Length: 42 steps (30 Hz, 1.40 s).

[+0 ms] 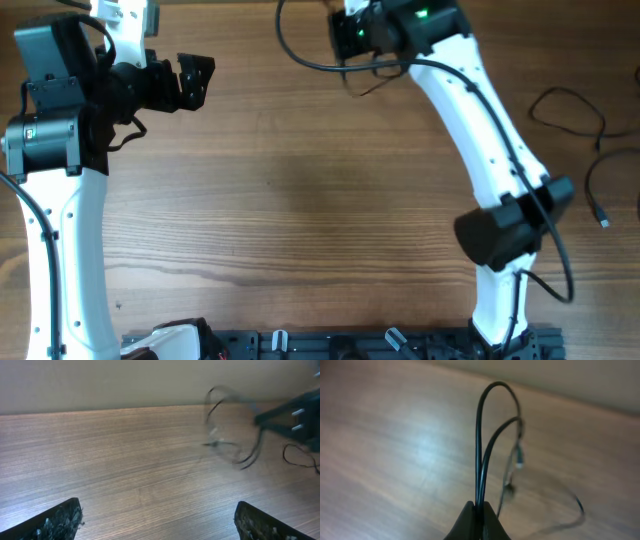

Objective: Untangle cables
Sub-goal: 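Lift the held cable loop and carry it to the right edge, then lower the cable onto the right-side pile and release the right gripper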

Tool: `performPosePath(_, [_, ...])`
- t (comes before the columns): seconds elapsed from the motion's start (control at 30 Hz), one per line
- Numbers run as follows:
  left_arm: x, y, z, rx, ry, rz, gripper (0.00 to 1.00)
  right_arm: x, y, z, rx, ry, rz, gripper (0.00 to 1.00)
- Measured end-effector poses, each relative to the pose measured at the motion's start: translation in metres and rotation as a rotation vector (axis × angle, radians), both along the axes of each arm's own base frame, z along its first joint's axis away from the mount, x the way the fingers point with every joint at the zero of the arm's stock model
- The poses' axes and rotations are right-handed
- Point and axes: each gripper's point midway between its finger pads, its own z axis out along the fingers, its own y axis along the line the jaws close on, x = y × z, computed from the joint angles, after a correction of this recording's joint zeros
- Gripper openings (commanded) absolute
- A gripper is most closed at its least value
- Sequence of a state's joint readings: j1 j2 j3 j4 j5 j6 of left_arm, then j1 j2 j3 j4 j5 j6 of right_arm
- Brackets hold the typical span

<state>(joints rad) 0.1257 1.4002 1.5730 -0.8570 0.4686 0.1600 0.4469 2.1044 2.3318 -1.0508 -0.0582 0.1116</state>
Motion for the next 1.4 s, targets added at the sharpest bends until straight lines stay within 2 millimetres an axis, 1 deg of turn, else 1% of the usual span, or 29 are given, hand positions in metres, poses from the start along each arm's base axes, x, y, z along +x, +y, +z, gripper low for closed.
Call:
performPosePath(0.03, [0.0, 0.0, 0.0, 0.0, 0.002, 0.0, 1.0, -0.001, -0.004, 0.012, -0.001, -0.028, -0.012, 0.04])
performPosePath(0.27, [-0.001, 0.0, -0.001, -0.001, 0.005, 0.0, 1.0, -0.01, -0.036, 0.078, -0.035, -0.185, -0.12, 0.04])
performPosePath(0.37, [-0.002, 0.0, -0.002, -0.001, 0.012, 0.0, 1.0, -0.019, -0.055, 0.112, -0.05, -0.263, -0.186, 0.04])
performPosePath(0.43, [-0.002, 0.0, -0.002, -0.001, 0.011, 0.0, 1.0, -0.026, -0.067, 0.129, -0.058, -0.303, -0.226, 0.04])
performPosePath(0.53, [-0.002, 0.0, -0.002, 0.0, 0.011, -0.001, 1.0, -0.034, -0.086, 0.15, -0.076, -0.355, -0.296, 0.04])
performPosePath(0.67, [-0.002, 0.0, -0.002, 0.001, 0.01, -0.002, 1.0, -0.044, -0.11, 0.168, -0.111, -0.402, -0.391, 0.04])
performPosePath(0.73, [-0.002, 0.0, -0.002, 0.001, 0.01, -0.002, 1.0, -0.047, -0.124, 0.174, -0.132, -0.415, -0.435, 0.04])
performPosePath(0.83, [-0.002, 0.0, -0.002, 0.001, 0.01, -0.002, 1.0, -0.052, -0.151, 0.177, -0.174, -0.416, -0.507, 0.04])
performPosePath(0.93, [-0.002, 0.0, -0.002, 0.001, 0.01, -0.002, 1.0, -0.057, -0.188, 0.181, -0.21, -0.408, -0.599, 0.04])
performPosePath(1.07, [-0.002, 0.0, -0.002, 0.001, 0.01, -0.002, 1.0, -0.07, -0.244, 0.183, -0.241, -0.381, -0.745, 0.04])
performPosePath(1.1, [-0.002, 0.0, -0.002, 0.001, 0.01, -0.002, 1.0, -0.075, -0.262, 0.182, -0.249, -0.367, -0.794, 0.05])
performPosePath(1.13, [-0.002, 0.0, -0.002, 0.001, 0.01, -0.002, 1.0, -0.085, -0.288, 0.18, -0.259, -0.342, -0.868, 0.04])
performPosePath(1.3, [-0.001, 0.0, -0.002, 0.001, 0.009, -0.002, 1.0, -0.109, -0.347, 0.172, -0.261, -0.283, -1.061, 0.04])
performPosePath(1.4, [-0.001, 0.0, -0.002, 0.001, 0.009, -0.002, 1.0, -0.123, -0.375, 0.167, -0.257, -0.251, -1.16, 0.05])
